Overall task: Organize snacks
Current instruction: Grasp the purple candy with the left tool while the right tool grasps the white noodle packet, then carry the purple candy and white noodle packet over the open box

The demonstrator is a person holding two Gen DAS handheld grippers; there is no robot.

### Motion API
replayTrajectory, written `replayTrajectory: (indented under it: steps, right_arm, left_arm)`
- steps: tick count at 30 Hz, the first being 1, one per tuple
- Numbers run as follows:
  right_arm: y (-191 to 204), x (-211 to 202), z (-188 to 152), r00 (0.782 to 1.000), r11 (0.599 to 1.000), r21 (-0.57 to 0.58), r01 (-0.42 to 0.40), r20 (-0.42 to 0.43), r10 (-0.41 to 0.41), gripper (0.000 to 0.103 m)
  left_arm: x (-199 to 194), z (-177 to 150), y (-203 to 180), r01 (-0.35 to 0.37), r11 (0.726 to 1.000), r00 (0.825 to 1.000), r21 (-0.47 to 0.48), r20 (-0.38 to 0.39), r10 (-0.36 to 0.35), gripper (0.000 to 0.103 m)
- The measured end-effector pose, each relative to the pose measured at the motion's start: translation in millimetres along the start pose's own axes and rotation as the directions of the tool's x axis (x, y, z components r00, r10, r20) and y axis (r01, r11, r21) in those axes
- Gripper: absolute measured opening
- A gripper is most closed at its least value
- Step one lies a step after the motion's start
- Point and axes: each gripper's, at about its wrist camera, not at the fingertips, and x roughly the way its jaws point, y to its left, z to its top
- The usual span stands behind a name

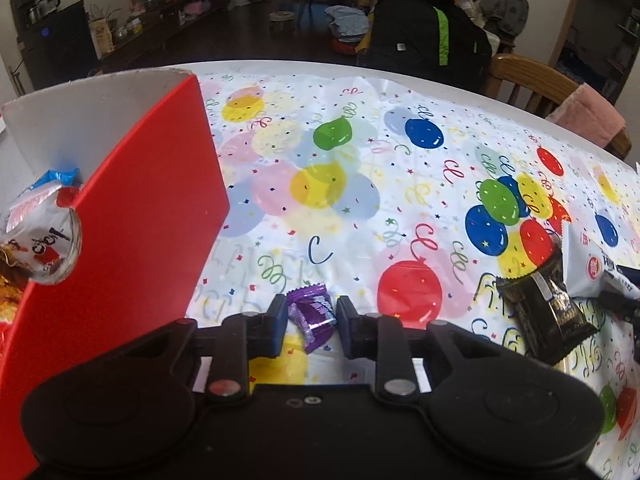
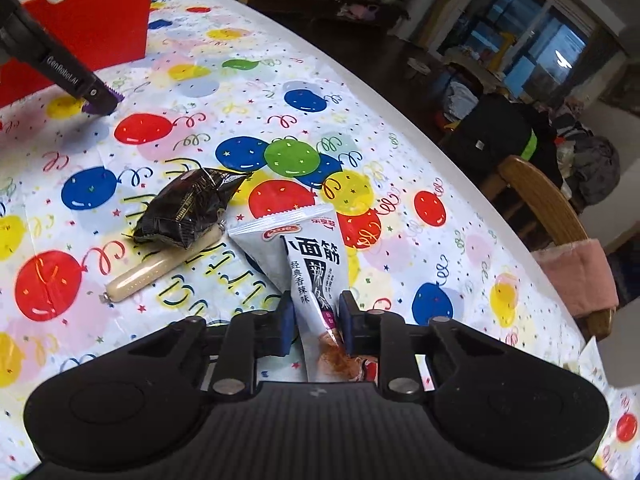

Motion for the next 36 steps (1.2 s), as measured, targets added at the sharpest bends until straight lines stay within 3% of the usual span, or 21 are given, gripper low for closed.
replayTrajectory:
  steps: [11, 23, 36]
  right_arm:
    - [0.6, -35.6, -5.0, 0.999, 0.984, 0.177, -0.026, -0.017, 0.030, 0.017]
    - [23.7, -94.3, -7.1, 0.999, 0.956, 0.290, -0.052, 0.006, 0.052, 0.017]
    - [72.0, -154.1, 28.8, 0.993, 0.918, 0.382, -0.109, 0.075, 0.087, 0.017]
  left_arm:
    - [-16.9, -10.1, 8.8, 0.038, 0.999, 0.999, -0.006, -0.005, -0.038, 0.020]
    - [-57.3, -29.3, 11.9, 0.106, 0.994, 0.994, 0.027, 0.014, -0.107, 0.020]
    - [-111.5, -34.0, 33.4, 0.195, 0.977, 0.978, 0.086, 0.057, -0.201, 0.020]
